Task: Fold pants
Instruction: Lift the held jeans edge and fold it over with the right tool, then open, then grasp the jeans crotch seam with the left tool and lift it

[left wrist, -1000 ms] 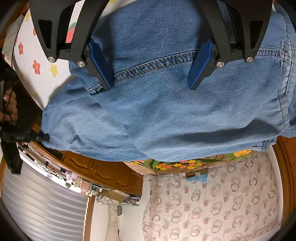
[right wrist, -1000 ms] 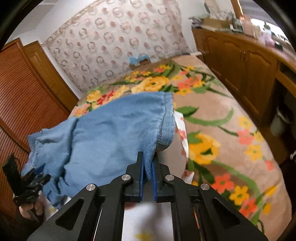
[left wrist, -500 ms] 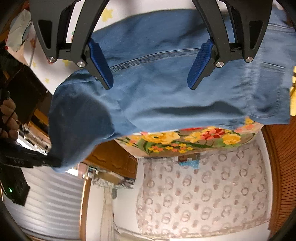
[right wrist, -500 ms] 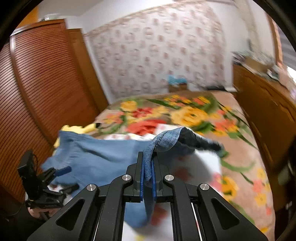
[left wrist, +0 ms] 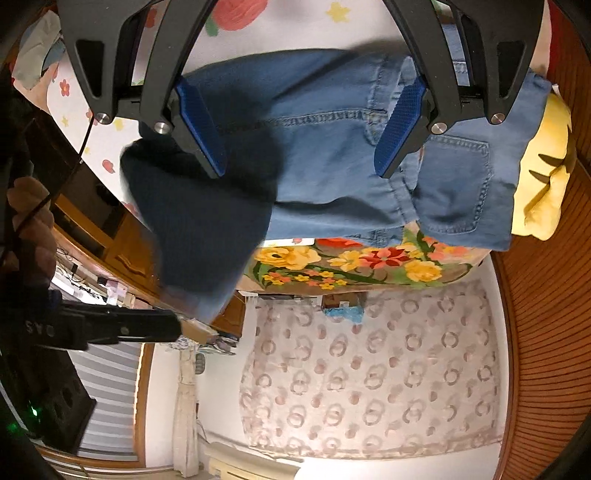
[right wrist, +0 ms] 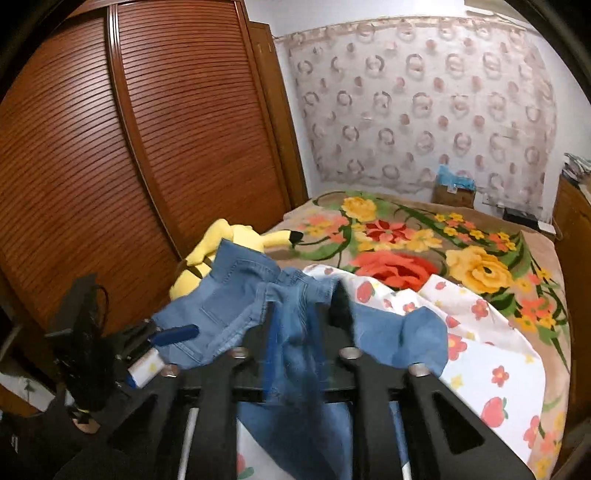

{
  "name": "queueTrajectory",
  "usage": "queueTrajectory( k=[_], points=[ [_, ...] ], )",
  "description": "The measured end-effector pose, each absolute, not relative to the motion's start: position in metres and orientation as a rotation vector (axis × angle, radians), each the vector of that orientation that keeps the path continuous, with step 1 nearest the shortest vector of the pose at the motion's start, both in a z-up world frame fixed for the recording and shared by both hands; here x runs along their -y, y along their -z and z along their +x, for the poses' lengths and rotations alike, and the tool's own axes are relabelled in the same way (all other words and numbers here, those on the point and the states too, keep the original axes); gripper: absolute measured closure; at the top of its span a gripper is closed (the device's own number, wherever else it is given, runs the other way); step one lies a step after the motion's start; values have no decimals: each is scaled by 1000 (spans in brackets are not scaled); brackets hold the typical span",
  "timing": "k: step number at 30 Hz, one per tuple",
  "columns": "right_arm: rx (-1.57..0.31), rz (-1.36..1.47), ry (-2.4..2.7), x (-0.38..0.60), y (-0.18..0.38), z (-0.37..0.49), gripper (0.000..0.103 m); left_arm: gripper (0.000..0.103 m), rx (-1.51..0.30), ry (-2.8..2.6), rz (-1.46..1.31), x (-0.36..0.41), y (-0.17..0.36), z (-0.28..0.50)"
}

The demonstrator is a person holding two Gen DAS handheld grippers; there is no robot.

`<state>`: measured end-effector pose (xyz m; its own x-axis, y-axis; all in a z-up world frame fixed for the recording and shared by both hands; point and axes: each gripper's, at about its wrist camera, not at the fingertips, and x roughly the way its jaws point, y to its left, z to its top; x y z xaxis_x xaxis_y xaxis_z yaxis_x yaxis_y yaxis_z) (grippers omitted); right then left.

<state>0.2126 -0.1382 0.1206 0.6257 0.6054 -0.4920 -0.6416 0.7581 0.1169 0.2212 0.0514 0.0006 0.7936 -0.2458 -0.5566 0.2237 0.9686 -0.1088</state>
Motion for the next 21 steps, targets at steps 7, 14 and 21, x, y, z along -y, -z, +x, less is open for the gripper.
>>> queueTrajectory(
  k=[7,14,21],
  points=[
    [-588,-44,-632,151,-105,236,69,20,-647,267,-57,-52,16,235],
    [-697,-60,-527,133,-85,266,68,20,-682,314,-60,-37,26,244],
    [-799,-54,-524,115,-58,288,67,20,-738,329,-31,-28,40,250]
  ],
)
